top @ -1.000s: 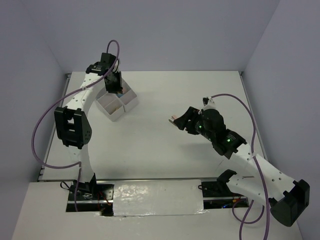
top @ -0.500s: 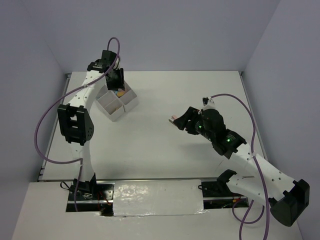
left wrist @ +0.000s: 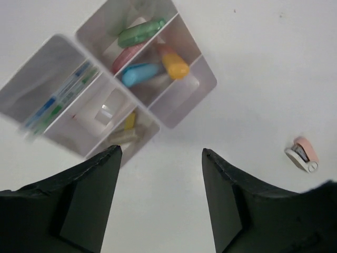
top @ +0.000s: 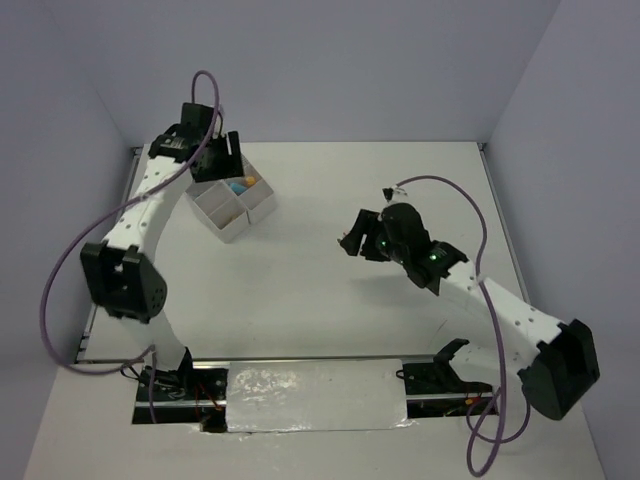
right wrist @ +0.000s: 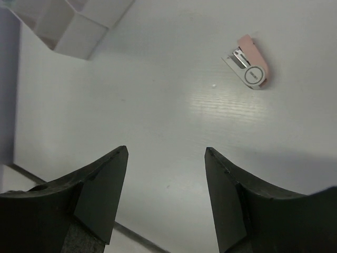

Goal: Sort the stationery into containers
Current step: Place the pen in the storage box, then pick up the stapler from the center of the board.

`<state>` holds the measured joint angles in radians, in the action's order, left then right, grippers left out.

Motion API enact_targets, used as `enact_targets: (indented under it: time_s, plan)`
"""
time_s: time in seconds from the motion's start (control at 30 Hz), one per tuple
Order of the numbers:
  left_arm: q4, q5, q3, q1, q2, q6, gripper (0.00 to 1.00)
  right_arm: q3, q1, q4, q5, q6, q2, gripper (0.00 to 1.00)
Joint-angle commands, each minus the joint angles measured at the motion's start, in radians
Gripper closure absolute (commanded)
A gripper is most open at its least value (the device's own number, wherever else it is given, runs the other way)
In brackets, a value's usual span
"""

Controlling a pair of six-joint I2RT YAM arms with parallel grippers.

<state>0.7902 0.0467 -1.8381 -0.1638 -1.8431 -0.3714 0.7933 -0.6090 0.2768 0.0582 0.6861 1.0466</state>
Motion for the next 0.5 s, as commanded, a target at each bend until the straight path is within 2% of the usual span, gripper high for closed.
enact_targets:
  time_s: [0.0,0.03,0.1,0.2,0.37,0.47]
  plan:
    - [-0.106,0.044,0.136,-0.013,0.272,-0.04,0.22,0.124,0.014,0.043,-0.018,-0.166,0.131,0.31]
    - [-0.124,0.044,0.186,-0.019,0.376,-0.044,0.2,0.147,0.014,0.062,-0.011,-0.184,0.206,0.31]
    - [-0.17,0.022,0.323,-0.023,0.474,-0.041,0.19,0.205,0.018,0.1,0.025,-0.232,0.294,0.3]
    - [-0.236,-0.02,0.509,-0.036,0.724,-0.031,0.16,0.257,0.023,0.116,0.049,-0.302,0.375,0.29]
    - [-0.307,-0.116,0.78,-0.037,1.023,0.009,0.1,0.32,0.023,0.134,0.087,-0.446,0.481,0.28]
    - [-0.359,-0.12,0.93,-0.037,1.128,0.005,0.05,0.365,0.032,0.174,0.13,-0.499,0.538,0.29]
